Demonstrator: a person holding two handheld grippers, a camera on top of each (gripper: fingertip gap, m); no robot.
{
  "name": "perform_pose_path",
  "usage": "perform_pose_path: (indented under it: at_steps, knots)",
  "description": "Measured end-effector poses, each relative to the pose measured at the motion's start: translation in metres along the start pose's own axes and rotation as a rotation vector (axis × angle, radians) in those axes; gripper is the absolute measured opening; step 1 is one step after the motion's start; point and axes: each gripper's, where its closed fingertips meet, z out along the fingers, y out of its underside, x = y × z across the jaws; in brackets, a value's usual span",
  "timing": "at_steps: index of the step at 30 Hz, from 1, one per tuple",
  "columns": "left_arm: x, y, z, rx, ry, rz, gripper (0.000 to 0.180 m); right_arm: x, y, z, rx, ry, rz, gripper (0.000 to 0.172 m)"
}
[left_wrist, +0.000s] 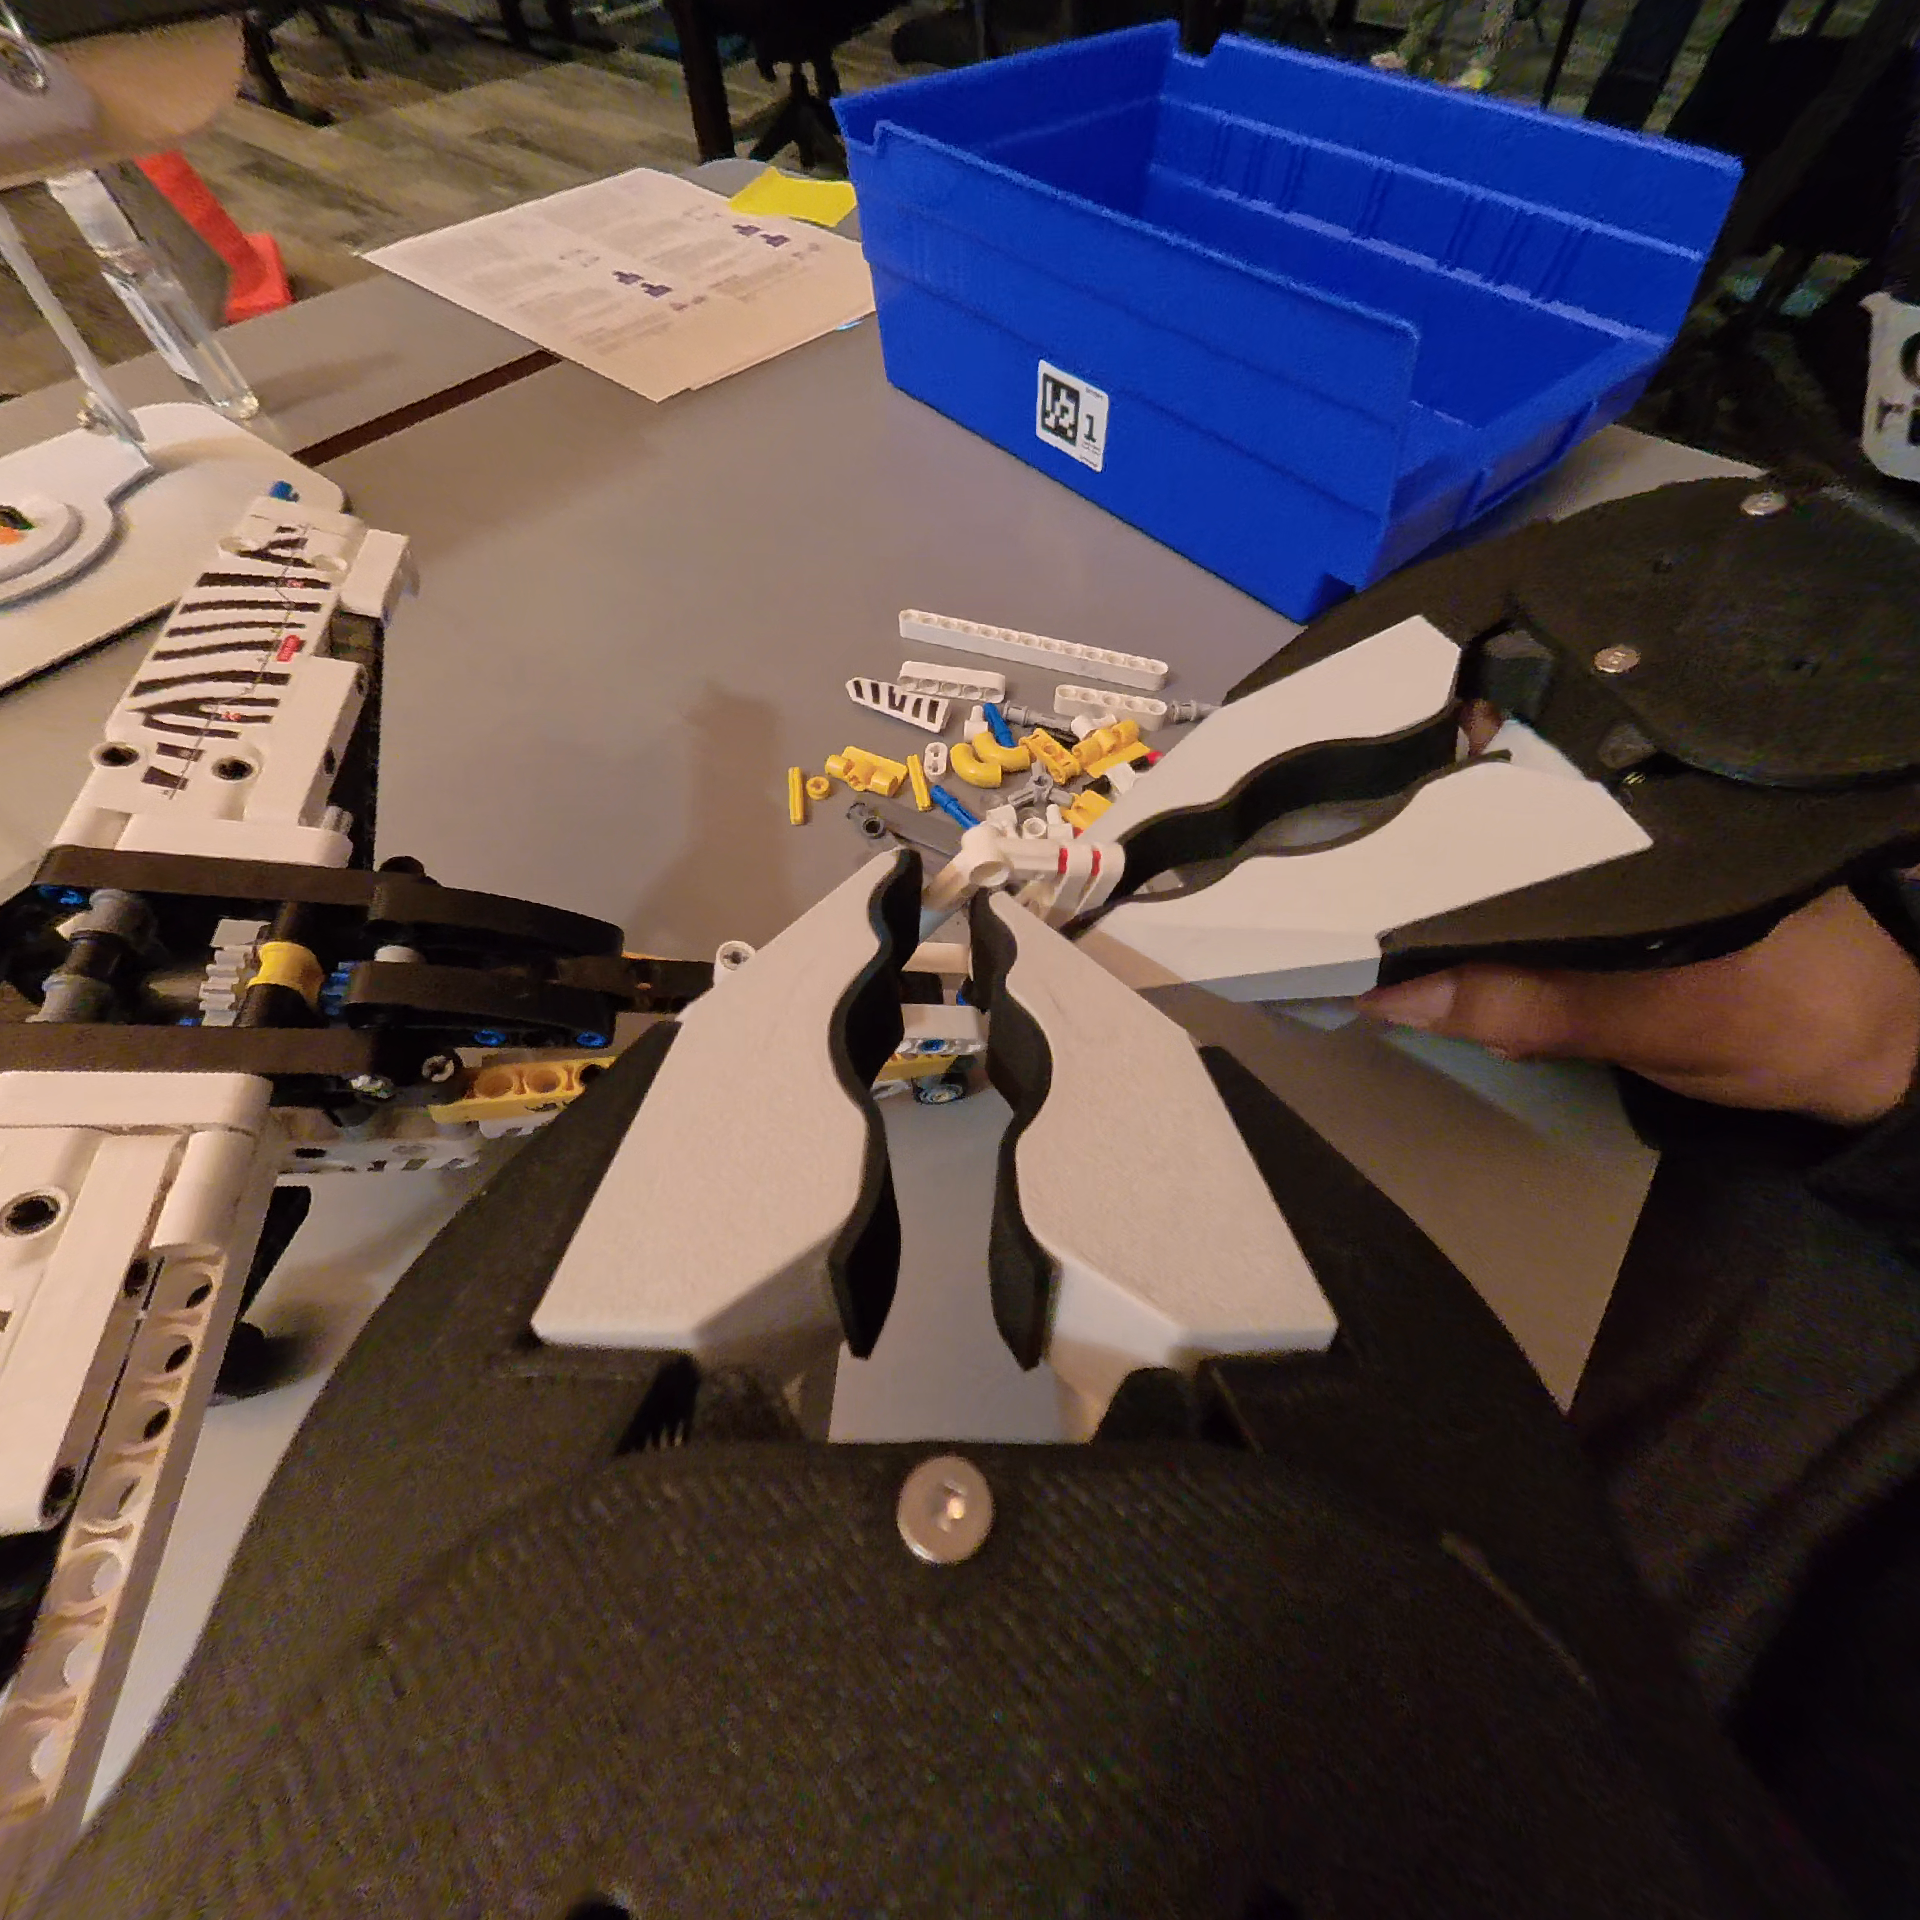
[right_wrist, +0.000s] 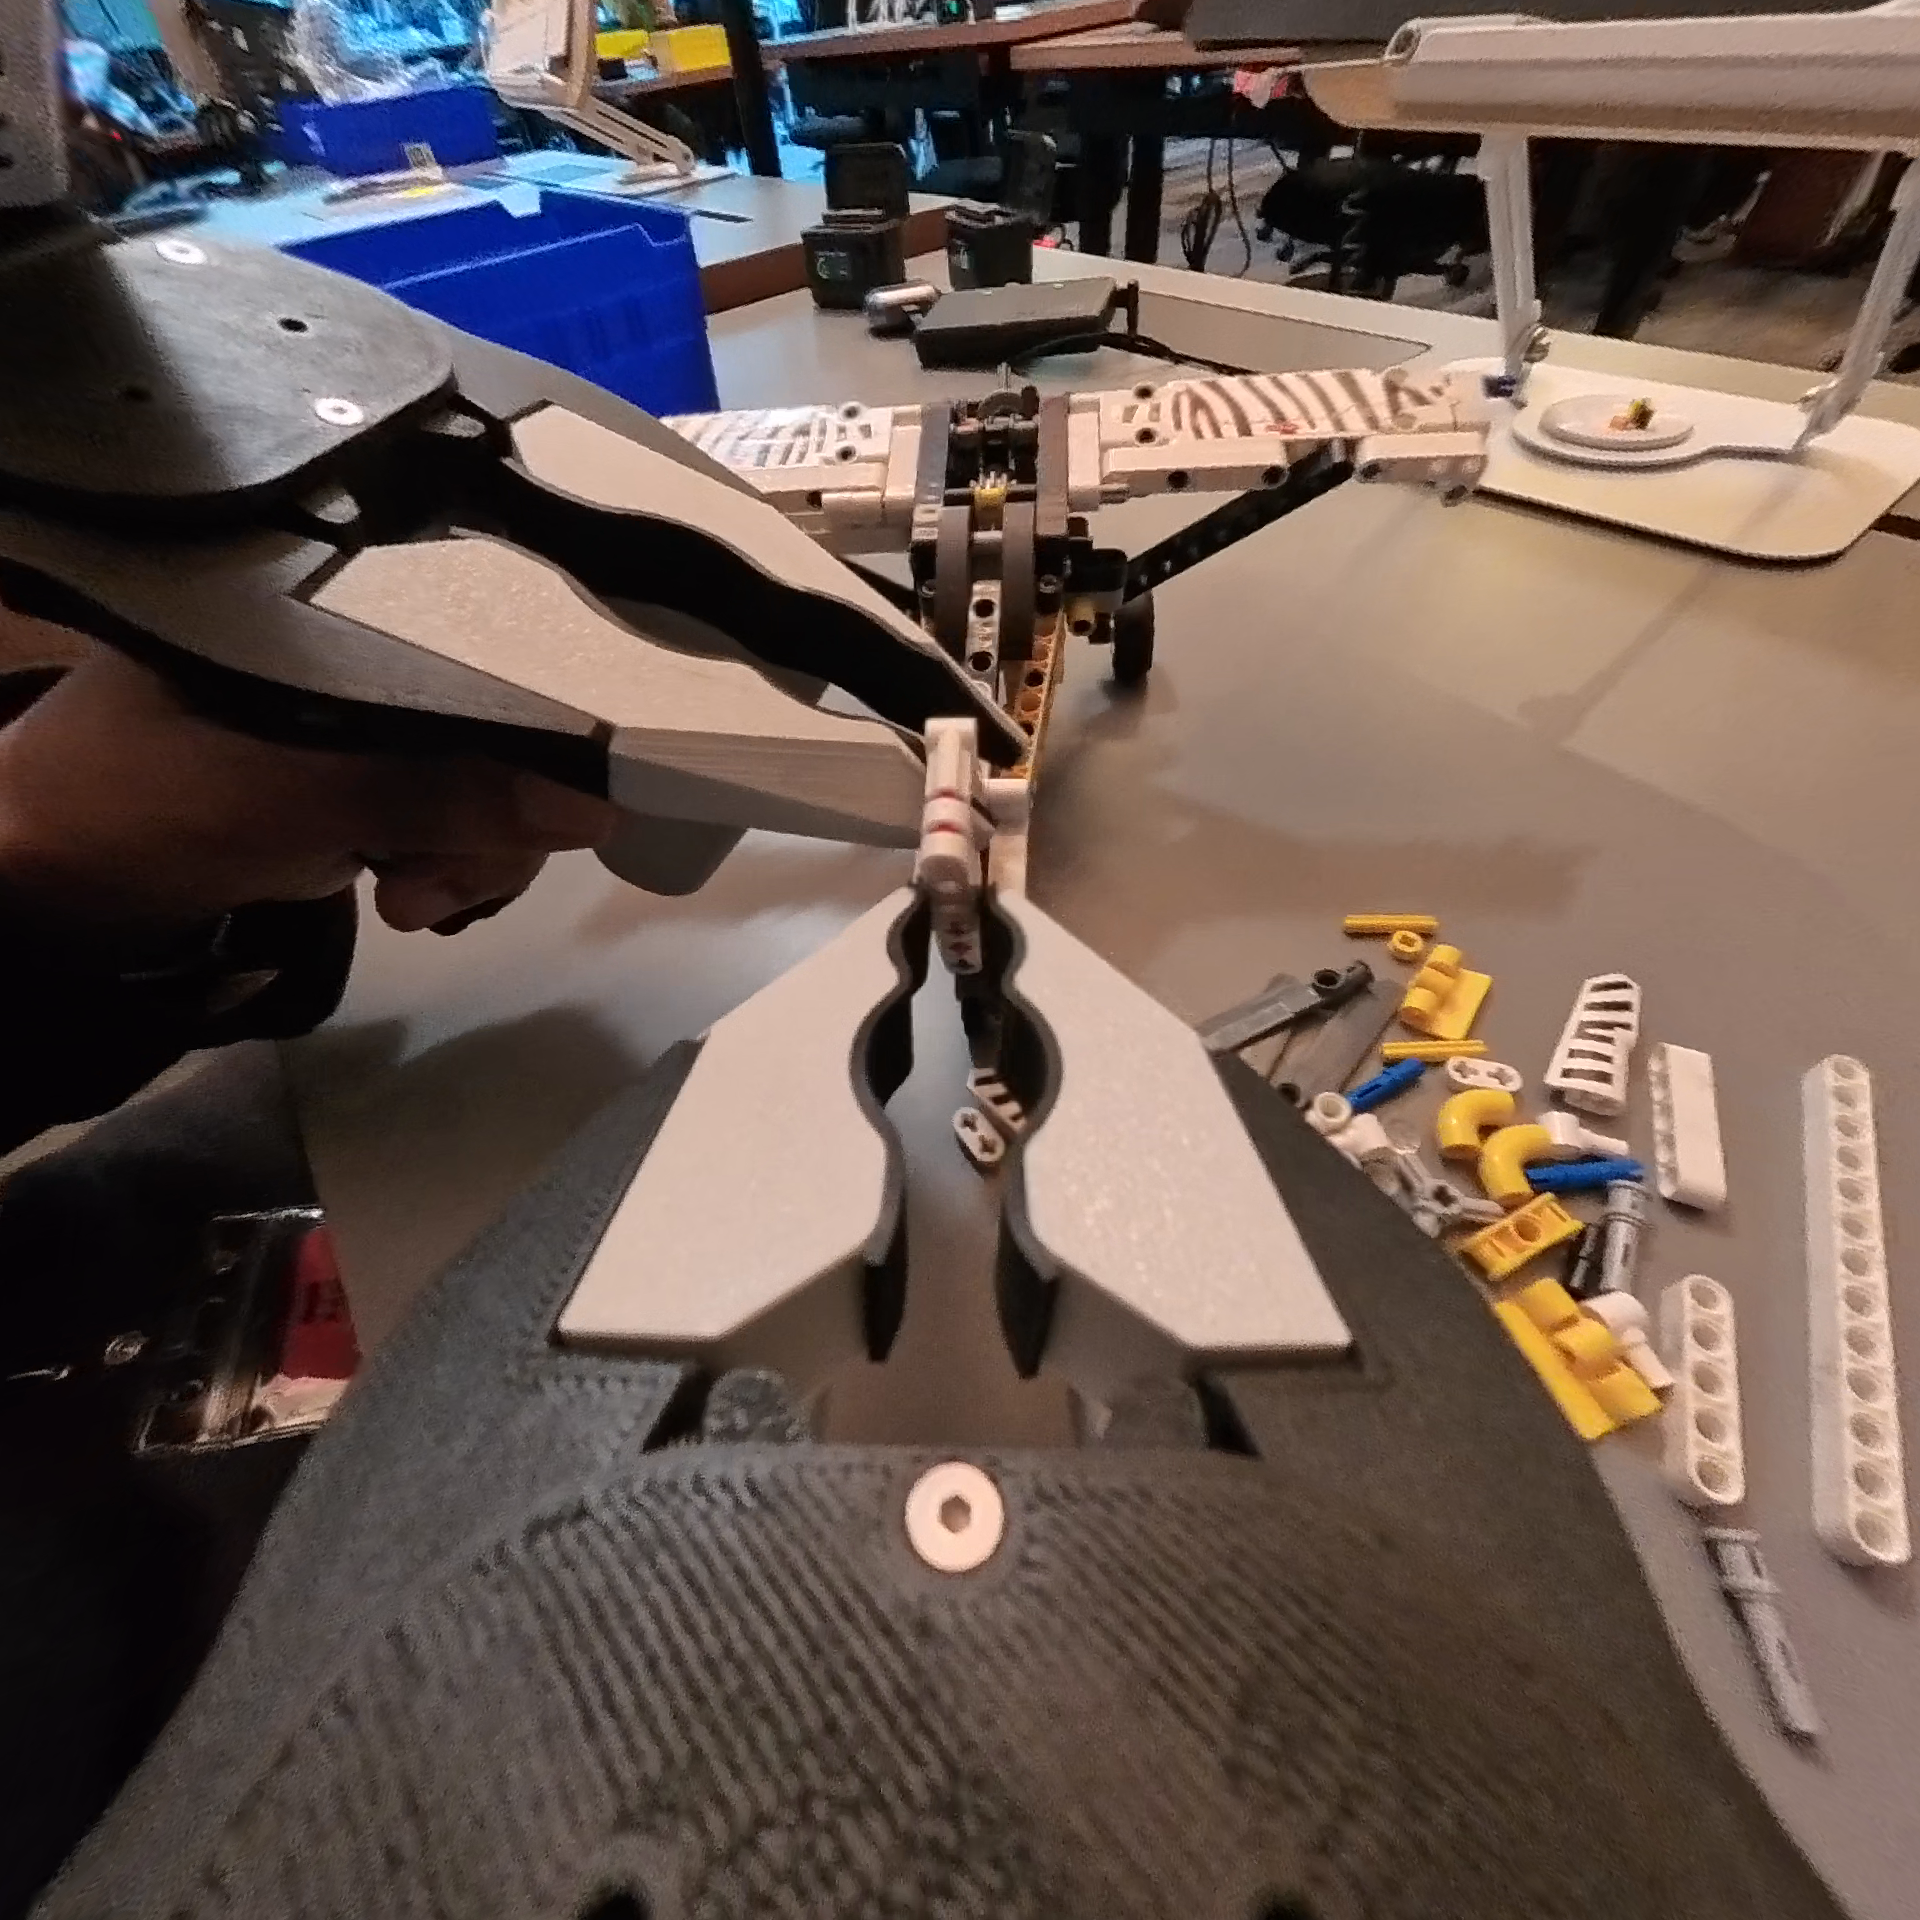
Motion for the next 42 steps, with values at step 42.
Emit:
perform_pose_path:
  at_steps: [42]
  knots:
    - [0.009,-0.002,0.001,0.018,0.048,-0.041,0.005,0.000,-0.019,-0.020,0.162,0.059,-0.067,0.005]
